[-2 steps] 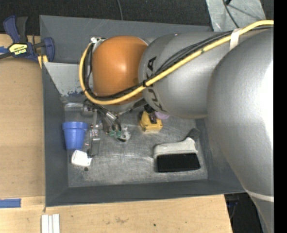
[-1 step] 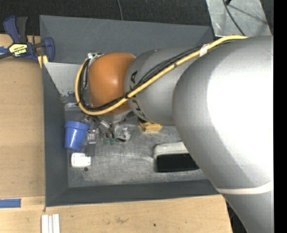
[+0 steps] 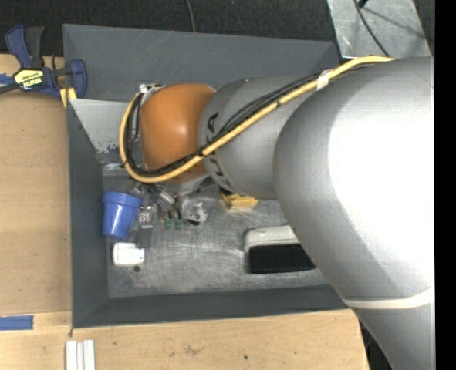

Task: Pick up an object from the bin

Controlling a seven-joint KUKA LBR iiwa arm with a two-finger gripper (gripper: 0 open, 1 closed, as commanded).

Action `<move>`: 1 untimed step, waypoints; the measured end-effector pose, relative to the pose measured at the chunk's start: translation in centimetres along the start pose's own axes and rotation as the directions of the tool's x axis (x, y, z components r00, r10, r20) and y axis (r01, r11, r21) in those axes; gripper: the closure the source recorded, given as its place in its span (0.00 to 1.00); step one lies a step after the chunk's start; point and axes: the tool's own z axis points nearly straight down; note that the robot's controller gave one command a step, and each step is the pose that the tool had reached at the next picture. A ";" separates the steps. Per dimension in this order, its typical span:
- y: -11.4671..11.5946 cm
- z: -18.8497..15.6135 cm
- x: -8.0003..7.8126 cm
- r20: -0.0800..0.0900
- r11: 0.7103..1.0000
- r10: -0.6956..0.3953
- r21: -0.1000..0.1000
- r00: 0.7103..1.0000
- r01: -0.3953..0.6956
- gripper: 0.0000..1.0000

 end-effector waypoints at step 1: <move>0.0 0.0 0.0 0.000 1.000 0.000 0.000 1.000 0.000 1.00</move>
Offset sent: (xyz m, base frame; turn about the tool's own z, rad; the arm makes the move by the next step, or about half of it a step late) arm 0.0414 -0.0590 0.0746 -0.5217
